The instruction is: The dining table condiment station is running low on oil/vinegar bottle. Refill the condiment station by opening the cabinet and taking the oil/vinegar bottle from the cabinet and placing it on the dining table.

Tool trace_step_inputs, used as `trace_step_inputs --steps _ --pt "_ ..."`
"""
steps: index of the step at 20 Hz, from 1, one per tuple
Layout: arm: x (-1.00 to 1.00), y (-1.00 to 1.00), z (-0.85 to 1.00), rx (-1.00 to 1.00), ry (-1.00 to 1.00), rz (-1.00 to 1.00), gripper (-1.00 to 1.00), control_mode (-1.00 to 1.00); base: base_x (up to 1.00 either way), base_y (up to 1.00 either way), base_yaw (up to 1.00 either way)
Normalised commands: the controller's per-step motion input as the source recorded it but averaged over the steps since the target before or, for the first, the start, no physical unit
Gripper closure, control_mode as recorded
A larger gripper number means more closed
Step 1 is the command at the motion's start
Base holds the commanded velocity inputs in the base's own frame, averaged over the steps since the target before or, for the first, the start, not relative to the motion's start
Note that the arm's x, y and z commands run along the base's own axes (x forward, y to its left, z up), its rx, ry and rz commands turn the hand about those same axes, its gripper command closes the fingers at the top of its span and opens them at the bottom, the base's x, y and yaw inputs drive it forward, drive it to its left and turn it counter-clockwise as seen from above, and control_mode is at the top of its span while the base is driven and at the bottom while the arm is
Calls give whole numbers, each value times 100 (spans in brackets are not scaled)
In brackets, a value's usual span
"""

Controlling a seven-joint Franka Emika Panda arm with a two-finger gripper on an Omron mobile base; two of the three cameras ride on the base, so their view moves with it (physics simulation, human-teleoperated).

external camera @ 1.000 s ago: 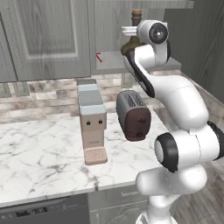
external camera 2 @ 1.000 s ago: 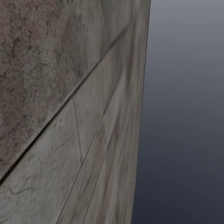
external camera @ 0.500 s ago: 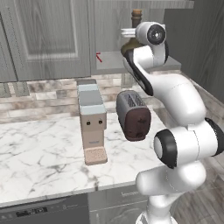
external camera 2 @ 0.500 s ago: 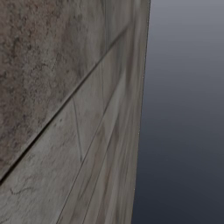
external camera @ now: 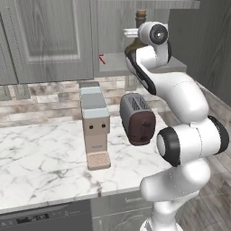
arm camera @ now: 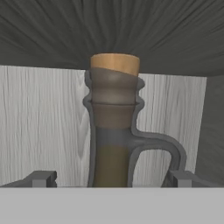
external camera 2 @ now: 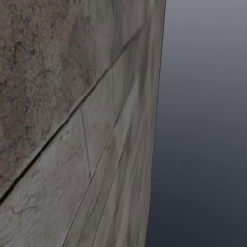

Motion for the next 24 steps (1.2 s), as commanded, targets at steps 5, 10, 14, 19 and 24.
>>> trace_step_inputs --steps 5,10,14,19,24 --pt "0 0 0 -2 0 0 -100 -100 0 0 0" --pt "0 5 -1 -4 0 0 -100 -100 0 0 0" --pt "0 14 -37 -6 0 0 -100 -100 0 0 0" --pt "1 4 -25 1 -1 -1 -100 -100 0 0 0" --pt "7 0 0 7 0 -1 -100 -100 0 0 0"
